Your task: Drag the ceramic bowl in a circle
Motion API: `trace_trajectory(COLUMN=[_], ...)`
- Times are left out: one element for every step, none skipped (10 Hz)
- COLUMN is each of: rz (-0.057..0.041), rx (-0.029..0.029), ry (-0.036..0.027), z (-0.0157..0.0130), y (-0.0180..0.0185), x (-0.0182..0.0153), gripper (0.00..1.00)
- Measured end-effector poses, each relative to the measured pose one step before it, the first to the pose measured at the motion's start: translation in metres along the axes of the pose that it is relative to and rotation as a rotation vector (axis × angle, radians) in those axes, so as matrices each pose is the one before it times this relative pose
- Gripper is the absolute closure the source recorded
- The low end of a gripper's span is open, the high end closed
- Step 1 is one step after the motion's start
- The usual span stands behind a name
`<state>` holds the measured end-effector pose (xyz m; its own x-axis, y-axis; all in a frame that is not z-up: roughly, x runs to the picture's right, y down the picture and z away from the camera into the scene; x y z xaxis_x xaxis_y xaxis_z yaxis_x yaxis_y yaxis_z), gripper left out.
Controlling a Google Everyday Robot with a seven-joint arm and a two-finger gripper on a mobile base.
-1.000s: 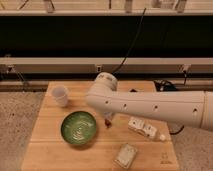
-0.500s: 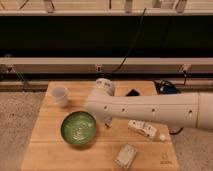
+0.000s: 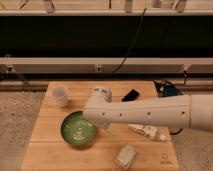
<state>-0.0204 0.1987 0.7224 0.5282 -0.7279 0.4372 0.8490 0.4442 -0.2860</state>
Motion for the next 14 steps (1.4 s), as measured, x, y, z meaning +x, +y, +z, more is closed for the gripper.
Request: trace_trajectory(rz=[-0.00782, -0.01180, -0.00586, -0.00630, -0.00481, -0.00824, -0.00882, -0.00543, -0.00628, -0.00320, -0.00531, -0.00909, -0.00845, -0.00646], rx=[0.00118, 0.00202, 0.00054, 0.00096, 0.00229, -0.00031, 0.00047, -0.00020, -0.00149, 0.00135, 0.00046, 0.00249, 0.00039, 0.00047], ry=[-0.00227, -0.00551, -0.00453, -0.00430, -0.00387, -0.00672, -0.00415, -0.00437, -0.00689, -0.00407, -0.00381, -0.00410, -0.00485, -0.00647], z=[0.00047, 0.00305, 0.00421, 0.00369, 0.00156, 0.00186, 0.00136, 0.00140, 0.00321, 0.00180, 0.00198, 0.00087, 0.00097, 0.00124], y=[-0.00172, -0.00176, -0.00042, -0.00103, -0.00185, -0.00141, -0.00173, -0.00084, 0.00000, -0.00044, -0.00056, -0.00230, -0.00199, -0.00166], x=[-0.00303, -0.00472, -0.00342, -0.00317, 0.00001, -0.00038, 0.00042, -0.00008, 0.00117, 0.00104, 0.00055, -0.00038, -0.00097, -0.00102], gripper=[0.20, 0.20, 0.20, 0.20, 0.20, 0.20, 0.20, 0.20, 0.20, 0.20, 0.20, 0.20, 0.20, 0.20])
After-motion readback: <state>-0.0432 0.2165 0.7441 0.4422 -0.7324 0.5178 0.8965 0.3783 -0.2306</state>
